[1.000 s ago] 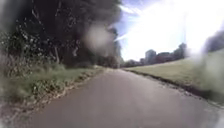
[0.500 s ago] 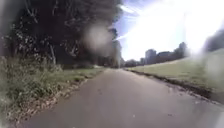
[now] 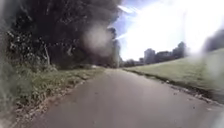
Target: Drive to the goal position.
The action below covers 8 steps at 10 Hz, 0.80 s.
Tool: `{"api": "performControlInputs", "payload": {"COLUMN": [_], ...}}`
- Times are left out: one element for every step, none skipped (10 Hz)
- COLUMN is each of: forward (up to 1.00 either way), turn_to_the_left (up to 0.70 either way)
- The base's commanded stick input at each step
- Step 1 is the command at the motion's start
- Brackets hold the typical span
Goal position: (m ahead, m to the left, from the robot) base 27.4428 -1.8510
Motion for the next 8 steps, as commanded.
{"api": "performControlInputs", "payload": {"forward": [0.70, 0.70, 0.70, 0.70, 0.70, 0.70, 0.70, 0.70], "turn_to_the_left": [0.00, 0.00, -0.09, -0.14, -0.14, -0.14, -0.14, -0.14]}}
